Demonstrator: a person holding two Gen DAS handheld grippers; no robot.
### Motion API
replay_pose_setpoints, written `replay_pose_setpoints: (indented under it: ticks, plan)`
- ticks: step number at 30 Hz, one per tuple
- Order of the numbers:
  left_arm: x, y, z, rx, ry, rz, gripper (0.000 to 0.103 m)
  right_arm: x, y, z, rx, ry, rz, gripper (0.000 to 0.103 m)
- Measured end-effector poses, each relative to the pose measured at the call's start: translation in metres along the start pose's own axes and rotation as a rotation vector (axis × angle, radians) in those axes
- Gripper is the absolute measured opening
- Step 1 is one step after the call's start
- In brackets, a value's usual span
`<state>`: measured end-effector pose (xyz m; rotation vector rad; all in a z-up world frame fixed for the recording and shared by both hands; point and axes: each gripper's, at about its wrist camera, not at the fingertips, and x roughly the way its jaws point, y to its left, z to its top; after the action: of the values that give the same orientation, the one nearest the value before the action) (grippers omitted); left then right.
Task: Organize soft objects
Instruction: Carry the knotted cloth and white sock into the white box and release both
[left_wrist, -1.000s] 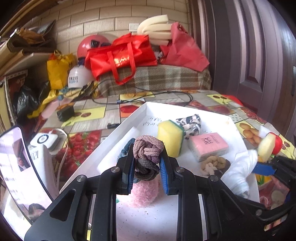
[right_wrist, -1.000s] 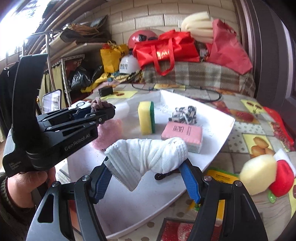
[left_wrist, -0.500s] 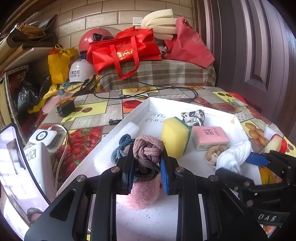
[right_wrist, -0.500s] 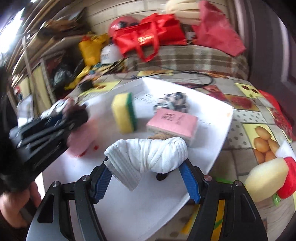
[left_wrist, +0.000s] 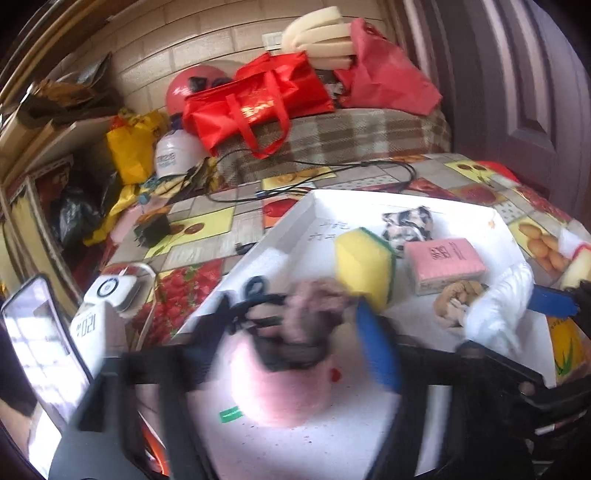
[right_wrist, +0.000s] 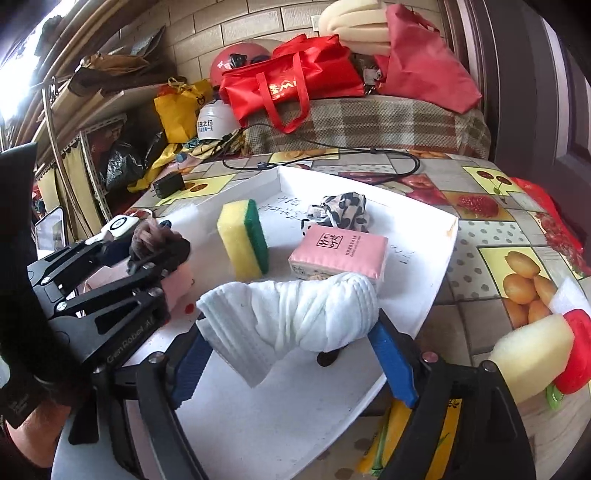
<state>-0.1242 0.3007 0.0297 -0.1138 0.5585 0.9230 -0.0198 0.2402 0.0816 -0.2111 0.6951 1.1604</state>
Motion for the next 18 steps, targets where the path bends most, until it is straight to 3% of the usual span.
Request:
replay_pose_setpoints:
  ticks: [4, 12, 18]
  plan:
    - [-0.003, 0.011, 0.0, -0.053, -0.018, -0.01, 0.093, -0.006, 0.001, -0.001, -0.005, -0.031, -0.008, 0.103]
    - [-0.02, 0.016, -0.003, -0.091, -0.097, 0.007, 0.101, -0.02, 0.013, -0.003, -0.049, -0.112, -0.048, 0.103]
    - [-0.047, 0.028, -0.009, -0.144, -0.244, -0.038, 0.103, -0.041, 0.017, -0.009, -0.077, -0.215, -0.039, 0.103]
